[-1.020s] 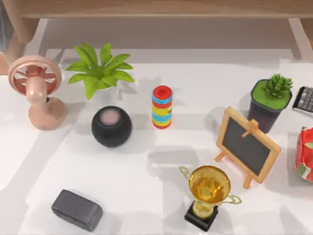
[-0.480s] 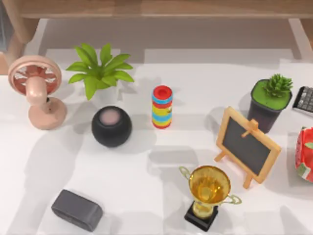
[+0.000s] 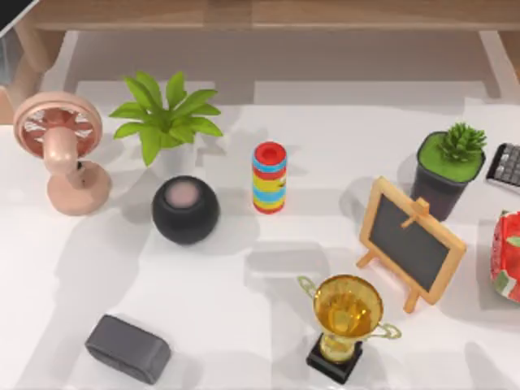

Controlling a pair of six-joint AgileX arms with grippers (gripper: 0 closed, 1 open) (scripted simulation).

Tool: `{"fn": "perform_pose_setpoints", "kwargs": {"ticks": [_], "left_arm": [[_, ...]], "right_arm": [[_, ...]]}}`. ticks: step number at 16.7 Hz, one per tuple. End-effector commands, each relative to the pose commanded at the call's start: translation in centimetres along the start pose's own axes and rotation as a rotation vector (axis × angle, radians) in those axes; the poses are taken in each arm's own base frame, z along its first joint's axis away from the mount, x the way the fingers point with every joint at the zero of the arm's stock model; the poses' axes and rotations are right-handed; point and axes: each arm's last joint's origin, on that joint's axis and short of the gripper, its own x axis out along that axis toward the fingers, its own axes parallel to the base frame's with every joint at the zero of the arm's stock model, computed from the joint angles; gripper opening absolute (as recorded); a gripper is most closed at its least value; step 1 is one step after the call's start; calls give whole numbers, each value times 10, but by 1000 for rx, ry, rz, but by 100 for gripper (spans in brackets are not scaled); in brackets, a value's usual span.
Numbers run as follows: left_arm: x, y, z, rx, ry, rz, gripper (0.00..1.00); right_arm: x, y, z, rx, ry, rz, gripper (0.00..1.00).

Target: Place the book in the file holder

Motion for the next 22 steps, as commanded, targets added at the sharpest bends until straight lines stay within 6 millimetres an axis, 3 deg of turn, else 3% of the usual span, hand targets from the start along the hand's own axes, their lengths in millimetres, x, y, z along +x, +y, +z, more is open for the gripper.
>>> {"fn": "perform_pose_setpoints", "kwargs": {"ticks": [13,22], "left_arm": [[20,0,0,0,0,0,100],[20,0,0,0,0,0,32]], "right_arm": [[0,0,0,0,0,0,100],[0,0,0,0,0,0,100]]}}
